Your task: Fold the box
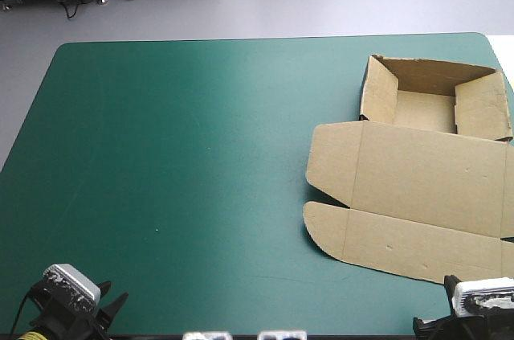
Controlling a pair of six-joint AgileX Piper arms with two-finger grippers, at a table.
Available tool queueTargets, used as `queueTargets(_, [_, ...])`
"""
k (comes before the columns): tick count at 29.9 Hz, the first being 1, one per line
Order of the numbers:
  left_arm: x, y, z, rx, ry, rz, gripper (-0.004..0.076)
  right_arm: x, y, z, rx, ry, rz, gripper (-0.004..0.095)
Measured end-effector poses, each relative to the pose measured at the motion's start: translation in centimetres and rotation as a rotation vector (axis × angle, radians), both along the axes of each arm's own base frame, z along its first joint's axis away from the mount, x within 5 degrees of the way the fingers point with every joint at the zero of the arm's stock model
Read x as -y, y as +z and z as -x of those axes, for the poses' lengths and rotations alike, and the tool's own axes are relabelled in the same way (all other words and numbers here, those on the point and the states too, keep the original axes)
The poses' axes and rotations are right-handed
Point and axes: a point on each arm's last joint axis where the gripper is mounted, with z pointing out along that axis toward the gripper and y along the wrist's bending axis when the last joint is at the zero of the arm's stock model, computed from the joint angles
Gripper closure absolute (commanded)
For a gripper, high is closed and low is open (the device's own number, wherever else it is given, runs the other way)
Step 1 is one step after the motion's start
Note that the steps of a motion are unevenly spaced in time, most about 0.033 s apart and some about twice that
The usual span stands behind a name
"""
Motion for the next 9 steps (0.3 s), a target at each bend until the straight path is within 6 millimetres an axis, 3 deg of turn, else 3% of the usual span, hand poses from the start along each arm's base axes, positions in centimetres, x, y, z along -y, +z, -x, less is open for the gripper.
queueTargets(9, [0.00, -0.01, 0.00, -0.001, 0.000, 0.000, 0.0473, 0.01, 0.02, -0.05, 0.006, -0.002, -0.002, 0.0927])
